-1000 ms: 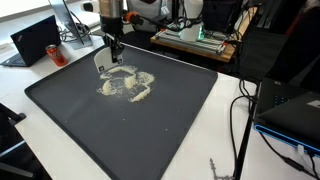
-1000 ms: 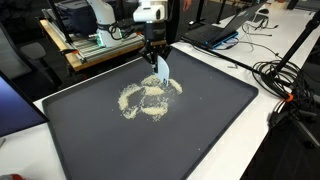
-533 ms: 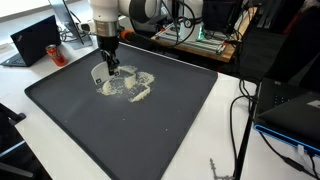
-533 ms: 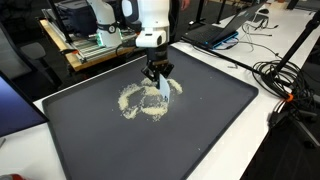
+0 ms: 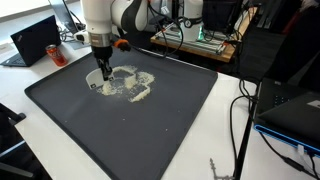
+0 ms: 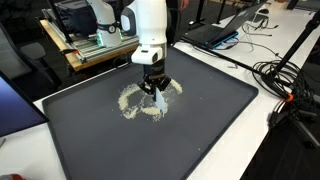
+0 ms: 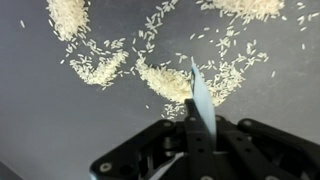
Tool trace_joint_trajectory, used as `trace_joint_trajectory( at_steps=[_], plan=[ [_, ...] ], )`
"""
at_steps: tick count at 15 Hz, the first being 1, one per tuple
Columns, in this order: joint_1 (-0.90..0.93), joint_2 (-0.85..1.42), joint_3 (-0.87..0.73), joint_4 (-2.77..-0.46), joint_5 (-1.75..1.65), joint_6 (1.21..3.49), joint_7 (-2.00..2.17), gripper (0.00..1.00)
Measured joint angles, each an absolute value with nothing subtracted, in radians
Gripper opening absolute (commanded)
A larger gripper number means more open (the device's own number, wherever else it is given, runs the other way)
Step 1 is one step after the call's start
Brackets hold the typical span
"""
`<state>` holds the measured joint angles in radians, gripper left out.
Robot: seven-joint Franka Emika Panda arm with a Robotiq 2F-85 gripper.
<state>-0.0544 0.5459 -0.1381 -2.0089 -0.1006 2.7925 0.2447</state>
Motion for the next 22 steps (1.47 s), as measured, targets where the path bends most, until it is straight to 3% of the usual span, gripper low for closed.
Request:
trace_joint_trajectory(
  at_steps=[22],
  plan=[
    [-0.06, 0.649, -0.158, -1.901, -0.056, 2.731, 0.245, 0.01]
  ],
)
